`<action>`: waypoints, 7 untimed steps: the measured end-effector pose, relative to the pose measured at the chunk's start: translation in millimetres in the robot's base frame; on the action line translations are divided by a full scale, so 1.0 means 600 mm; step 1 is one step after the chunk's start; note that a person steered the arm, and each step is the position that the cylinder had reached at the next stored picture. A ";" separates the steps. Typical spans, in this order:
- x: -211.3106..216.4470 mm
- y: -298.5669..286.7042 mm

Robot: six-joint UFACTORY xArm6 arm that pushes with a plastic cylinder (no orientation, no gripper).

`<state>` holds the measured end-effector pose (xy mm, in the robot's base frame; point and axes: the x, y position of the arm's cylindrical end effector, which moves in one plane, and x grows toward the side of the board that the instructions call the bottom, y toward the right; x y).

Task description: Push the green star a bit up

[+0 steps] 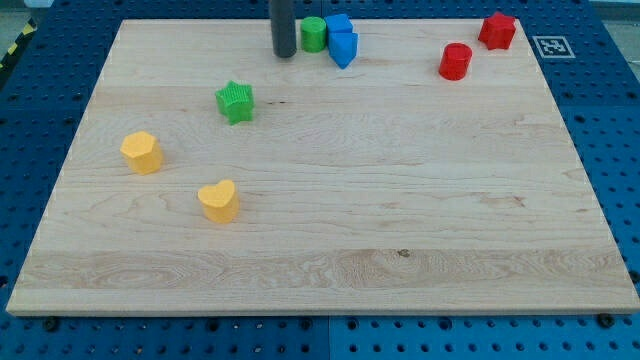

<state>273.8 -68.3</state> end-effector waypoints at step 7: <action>0.010 -0.143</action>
<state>279.6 -154.3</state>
